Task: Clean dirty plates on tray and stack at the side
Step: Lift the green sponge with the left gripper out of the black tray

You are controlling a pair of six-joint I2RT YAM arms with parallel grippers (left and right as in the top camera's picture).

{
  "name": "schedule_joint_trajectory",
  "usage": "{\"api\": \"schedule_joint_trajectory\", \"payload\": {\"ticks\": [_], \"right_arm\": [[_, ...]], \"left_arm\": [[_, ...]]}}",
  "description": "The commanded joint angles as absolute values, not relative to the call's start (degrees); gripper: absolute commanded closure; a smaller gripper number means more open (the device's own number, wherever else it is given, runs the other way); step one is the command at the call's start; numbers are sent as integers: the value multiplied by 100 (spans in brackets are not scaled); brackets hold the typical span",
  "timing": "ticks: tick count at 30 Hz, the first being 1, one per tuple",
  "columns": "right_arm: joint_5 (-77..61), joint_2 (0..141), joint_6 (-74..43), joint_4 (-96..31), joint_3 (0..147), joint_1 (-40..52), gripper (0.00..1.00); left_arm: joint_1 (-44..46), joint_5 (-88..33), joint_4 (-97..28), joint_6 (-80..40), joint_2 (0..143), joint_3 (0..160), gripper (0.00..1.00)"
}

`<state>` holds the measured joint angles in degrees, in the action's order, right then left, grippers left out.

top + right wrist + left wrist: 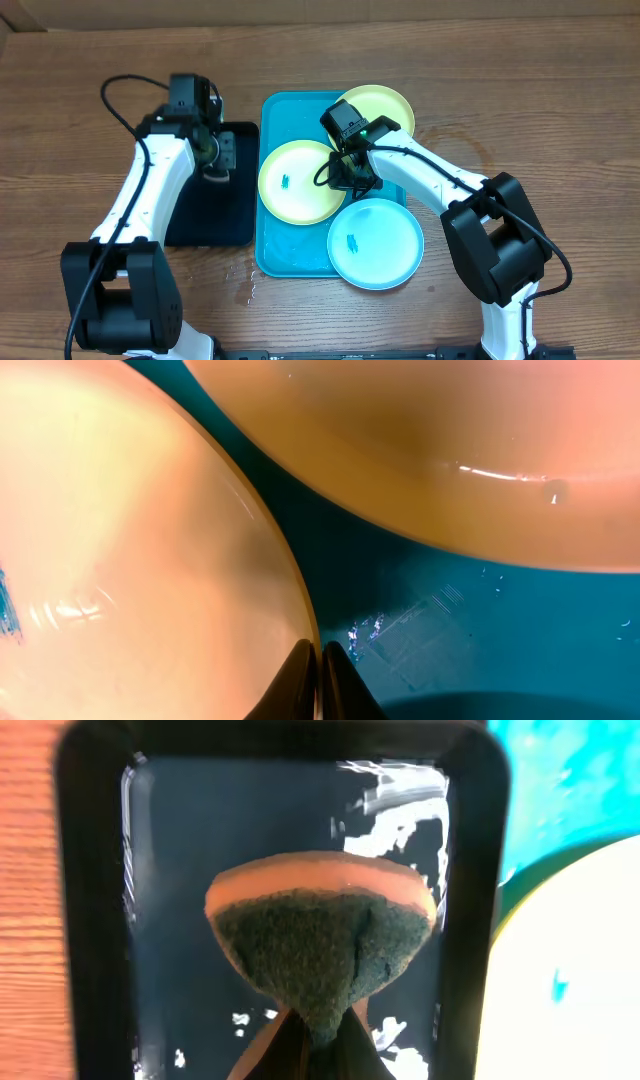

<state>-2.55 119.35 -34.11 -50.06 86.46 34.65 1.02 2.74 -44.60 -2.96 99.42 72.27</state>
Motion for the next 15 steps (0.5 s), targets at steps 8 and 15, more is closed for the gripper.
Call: {"api": "schedule_joint_trajectory", "payload": {"ticks": [8,15], "right_arm": [[-261,11896,-3413,-4897,8772,3520,94],[-263,11896,-3415,-4921,8772,3520,94]], "left_arm": [[78,384,-3430,-388,10066,5872,96],[78,445,-3487,-429,10073,5942,96]]}}
